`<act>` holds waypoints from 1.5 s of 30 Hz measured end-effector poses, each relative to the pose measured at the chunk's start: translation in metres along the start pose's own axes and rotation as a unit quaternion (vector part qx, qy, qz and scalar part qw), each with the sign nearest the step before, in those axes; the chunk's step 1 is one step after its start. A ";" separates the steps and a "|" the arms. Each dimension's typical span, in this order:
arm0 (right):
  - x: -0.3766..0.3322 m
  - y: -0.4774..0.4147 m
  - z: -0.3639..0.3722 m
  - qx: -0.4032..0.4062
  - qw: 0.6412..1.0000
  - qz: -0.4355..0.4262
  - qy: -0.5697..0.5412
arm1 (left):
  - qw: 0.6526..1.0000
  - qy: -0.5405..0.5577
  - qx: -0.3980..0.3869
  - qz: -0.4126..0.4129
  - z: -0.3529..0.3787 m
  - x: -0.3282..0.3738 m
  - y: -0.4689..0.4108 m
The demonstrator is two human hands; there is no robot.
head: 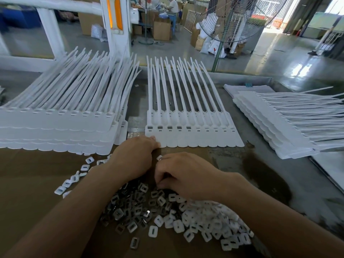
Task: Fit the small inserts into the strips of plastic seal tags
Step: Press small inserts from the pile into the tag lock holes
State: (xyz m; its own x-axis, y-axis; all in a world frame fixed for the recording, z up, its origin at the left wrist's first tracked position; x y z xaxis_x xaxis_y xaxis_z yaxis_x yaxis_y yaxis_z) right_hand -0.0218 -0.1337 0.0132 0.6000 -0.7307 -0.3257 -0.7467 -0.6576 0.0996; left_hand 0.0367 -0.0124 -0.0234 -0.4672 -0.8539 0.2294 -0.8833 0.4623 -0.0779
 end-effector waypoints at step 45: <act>0.105 0.001 -0.036 0.257 0.924 0.230 -0.166 | 0.999 0.011 -0.029 -0.040 -0.003 0.003 0.002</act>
State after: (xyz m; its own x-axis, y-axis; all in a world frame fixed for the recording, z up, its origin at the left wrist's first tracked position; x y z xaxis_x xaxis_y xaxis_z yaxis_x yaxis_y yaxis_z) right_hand 0.0505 -0.2175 0.0131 0.1283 -0.7586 -0.6388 -0.9896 -0.0555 -0.1329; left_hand 0.0338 -0.0136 -0.0194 -0.3942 -0.8832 0.2542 -0.9135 0.4068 -0.0033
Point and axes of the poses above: each hand's wrist, its own y-axis away from the middle knuckle, its own z-axis out of the palm, x = y × z, the point moved 2 cm from there along -y, towards the middle knuckle, and after that the axes turned 2 degrees about y, right-handed, at the moved point
